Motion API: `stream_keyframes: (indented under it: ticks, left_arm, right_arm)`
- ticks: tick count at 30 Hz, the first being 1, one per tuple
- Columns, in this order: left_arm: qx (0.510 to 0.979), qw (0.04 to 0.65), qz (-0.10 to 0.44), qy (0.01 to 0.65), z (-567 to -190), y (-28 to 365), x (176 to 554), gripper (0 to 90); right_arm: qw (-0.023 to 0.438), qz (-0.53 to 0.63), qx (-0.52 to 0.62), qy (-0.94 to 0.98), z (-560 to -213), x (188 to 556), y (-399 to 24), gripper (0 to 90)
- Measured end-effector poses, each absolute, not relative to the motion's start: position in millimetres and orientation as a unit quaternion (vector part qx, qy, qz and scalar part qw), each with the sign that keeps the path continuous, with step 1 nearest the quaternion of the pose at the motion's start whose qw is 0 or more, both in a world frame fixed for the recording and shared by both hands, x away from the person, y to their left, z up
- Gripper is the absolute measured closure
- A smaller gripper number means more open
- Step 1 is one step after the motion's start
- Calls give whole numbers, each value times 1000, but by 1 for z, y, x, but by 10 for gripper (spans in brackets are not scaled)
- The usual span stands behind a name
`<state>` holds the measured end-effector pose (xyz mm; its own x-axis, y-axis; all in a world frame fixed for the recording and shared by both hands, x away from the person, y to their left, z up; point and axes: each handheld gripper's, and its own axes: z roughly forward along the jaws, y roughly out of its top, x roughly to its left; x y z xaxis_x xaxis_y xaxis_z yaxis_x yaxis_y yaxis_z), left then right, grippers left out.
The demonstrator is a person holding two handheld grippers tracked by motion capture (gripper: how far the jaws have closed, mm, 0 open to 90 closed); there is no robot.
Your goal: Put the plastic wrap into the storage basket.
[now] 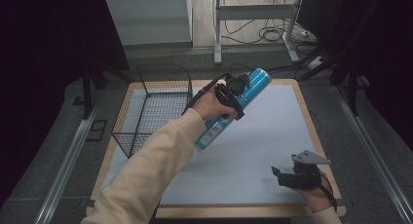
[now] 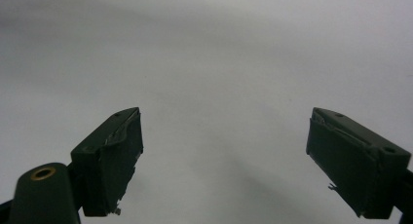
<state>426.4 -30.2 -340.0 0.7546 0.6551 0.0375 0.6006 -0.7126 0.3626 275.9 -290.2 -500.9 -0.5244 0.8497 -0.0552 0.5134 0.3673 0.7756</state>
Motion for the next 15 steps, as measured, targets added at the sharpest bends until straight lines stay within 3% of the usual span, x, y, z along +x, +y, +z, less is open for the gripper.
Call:
stream_keyframes:
  ticks: [15]
  left_arm:
    - [915, 160, 101, 357, -319, -15, 443, 315]
  right_arm:
    - [230, 362, 431, 794, -502, 276, -290, 137]
